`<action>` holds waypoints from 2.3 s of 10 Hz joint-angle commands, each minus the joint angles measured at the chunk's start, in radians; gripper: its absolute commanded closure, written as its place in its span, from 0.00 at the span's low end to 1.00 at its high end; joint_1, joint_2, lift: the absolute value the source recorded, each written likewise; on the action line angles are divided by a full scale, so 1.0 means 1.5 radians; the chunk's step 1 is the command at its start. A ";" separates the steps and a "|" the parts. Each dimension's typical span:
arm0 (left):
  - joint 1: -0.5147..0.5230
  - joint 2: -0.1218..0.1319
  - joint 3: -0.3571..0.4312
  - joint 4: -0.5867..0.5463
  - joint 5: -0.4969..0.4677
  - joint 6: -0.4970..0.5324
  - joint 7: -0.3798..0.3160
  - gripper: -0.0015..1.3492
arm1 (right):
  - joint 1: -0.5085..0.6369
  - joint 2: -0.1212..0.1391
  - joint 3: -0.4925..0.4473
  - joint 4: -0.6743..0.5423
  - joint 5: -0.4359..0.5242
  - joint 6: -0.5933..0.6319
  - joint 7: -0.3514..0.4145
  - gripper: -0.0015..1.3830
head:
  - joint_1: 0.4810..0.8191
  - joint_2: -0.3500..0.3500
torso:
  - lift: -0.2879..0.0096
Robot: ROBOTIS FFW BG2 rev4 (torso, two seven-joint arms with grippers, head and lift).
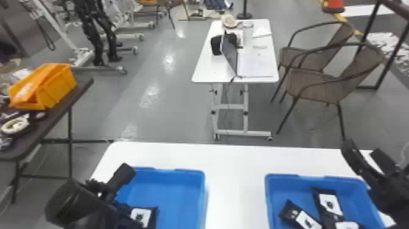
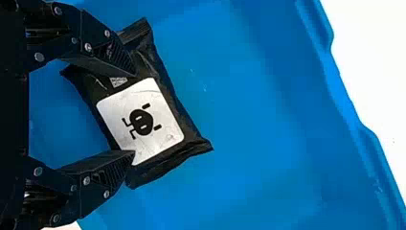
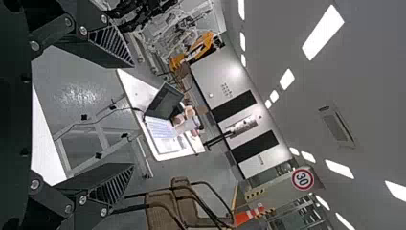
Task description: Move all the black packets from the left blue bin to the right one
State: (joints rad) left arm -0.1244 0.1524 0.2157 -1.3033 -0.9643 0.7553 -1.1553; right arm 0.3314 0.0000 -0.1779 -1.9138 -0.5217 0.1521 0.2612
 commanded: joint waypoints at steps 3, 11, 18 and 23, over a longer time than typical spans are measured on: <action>-0.010 0.006 -0.012 0.027 -0.011 -0.017 -0.013 0.71 | -0.003 0.001 0.000 0.006 -0.006 0.006 0.005 0.22 | 0.63 0.73 | 0.97; 0.018 -0.031 0.010 -0.044 0.102 -0.126 0.023 0.87 | -0.004 0.001 0.000 0.011 -0.013 0.009 0.010 0.22 | 0.63 0.65 | 0.97; -0.022 -0.035 -0.110 -0.164 0.464 -0.203 0.117 0.87 | -0.056 0.001 0.035 0.052 -0.011 0.009 0.071 0.22 | 0.63 0.47 | 0.97; -0.123 -0.071 -0.226 -0.013 0.617 -0.281 0.137 0.87 | -0.118 0.001 0.106 0.105 0.005 0.009 0.105 0.22 | 0.63 0.36 | 0.97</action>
State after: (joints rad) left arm -0.2944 0.0501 -0.1088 -1.3385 -0.0460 0.3395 -0.9495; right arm 0.1624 0.0000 -0.0254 -1.7607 -0.5174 0.1654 0.4181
